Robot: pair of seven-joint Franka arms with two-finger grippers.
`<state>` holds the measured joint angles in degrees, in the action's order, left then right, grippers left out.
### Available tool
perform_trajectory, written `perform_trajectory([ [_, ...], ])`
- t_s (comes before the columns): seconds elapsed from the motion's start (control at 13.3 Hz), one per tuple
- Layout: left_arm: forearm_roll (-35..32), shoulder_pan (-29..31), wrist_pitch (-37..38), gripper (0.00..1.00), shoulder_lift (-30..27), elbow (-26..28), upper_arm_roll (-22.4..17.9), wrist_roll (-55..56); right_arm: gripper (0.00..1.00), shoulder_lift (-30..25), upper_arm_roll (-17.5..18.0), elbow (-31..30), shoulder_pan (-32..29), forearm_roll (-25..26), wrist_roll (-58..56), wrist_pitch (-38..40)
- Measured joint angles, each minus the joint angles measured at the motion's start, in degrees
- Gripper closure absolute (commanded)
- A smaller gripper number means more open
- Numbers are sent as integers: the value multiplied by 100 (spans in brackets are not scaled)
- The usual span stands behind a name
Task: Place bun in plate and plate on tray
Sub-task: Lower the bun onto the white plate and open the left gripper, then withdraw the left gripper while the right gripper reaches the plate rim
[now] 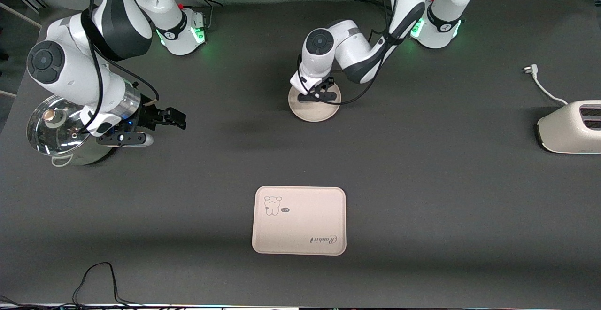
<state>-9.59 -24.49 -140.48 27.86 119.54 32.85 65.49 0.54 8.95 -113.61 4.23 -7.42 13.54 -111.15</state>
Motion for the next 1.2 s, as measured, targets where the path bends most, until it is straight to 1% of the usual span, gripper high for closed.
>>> perform_trajectory([
  [0.07,-160,0,-43,69,105,-3,-16,93,0,1,3,0,16,0,1,0],
  [0.15,-265,1,-83,58,192,-6,-35,121,0,3,3,0,58,0,31,-2],
  [0.22,-323,2,-95,32,241,-10,-46,139,0,5,4,0,107,0,113,-12],
  [0.3,-335,2,-96,0,260,-11,-55,143,0,10,6,0,160,0,218,-32],
  [0.75,-341,38,-29,0,232,-108,-80,166,0,31,14,0,653,0,905,-116],
  [0.82,-347,83,153,0,181,-178,-84,166,0,33,13,0,657,0,908,-119],
  [0.97,-370,315,809,0,-53,-427,-94,92,0,42,-5,2,656,0,908,-146],
  [1.12,-370,698,1521,0,-353,-822,-122,-308,0,60,-11,6,656,0,908,-164],
  [1.2,-370,905,1929,0,-477,-1108,-191,-648,0,76,-12,11,656,0,909,-178],
])
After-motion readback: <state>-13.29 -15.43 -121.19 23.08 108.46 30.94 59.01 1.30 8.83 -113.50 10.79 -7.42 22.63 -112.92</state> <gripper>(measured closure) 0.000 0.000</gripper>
